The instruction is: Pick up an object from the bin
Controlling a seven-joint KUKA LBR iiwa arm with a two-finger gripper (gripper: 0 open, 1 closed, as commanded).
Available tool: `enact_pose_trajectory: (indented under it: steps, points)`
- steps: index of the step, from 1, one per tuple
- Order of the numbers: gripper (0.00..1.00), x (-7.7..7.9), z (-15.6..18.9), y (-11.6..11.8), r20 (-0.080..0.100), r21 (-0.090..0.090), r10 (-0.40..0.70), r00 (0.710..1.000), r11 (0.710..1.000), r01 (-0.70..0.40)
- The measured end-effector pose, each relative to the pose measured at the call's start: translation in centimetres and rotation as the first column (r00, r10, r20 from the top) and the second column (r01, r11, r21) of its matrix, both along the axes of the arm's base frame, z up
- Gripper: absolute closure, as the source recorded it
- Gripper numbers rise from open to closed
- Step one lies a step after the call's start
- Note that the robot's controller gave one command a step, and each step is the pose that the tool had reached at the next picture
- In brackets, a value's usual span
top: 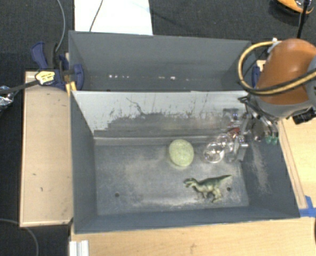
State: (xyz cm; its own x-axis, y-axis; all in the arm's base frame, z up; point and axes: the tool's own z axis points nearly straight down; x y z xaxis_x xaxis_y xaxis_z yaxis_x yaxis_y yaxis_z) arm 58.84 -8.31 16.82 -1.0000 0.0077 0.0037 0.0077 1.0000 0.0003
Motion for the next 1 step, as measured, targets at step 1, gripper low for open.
enact_pose_trajectory:
  steps: [1]
  points:
    - [0.00,0.13,0.49,0.04,0.008,-0.001,0.002,1.000,1.000,-0.002]
